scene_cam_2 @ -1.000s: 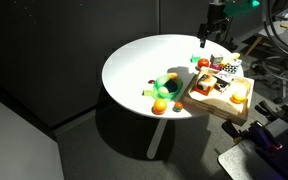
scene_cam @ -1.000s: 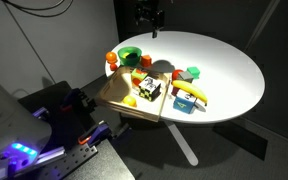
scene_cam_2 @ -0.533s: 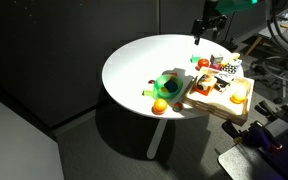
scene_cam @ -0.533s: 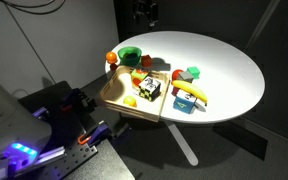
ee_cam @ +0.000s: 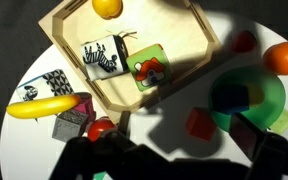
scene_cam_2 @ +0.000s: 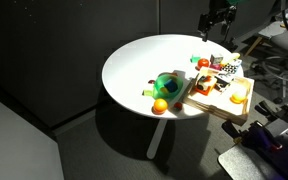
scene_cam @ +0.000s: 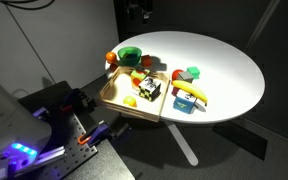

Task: Pick up the square plush toy on the left and put it in the box

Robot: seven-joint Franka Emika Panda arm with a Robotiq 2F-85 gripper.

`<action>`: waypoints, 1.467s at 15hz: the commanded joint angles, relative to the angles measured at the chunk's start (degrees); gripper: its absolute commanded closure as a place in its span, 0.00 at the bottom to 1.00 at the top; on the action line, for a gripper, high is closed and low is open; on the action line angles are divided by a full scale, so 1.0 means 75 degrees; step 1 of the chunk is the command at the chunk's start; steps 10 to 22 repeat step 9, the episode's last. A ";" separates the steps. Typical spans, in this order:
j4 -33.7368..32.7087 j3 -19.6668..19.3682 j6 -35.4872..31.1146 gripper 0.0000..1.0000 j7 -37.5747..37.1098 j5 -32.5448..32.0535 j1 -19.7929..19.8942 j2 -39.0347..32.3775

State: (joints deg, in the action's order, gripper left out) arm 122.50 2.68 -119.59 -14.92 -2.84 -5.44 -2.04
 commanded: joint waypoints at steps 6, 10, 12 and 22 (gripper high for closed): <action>0.0020 0.0144 0.0991 0.00 0.0055 -0.0243 0.0058 0.0383; 0.0052 0.0149 0.1004 0.00 0.0060 -0.0257 0.0060 0.0435; 0.0052 0.0149 0.1004 0.00 0.0060 -0.0257 0.0060 0.0435; 0.0052 0.0149 0.1004 0.00 0.0060 -0.0257 0.0060 0.0435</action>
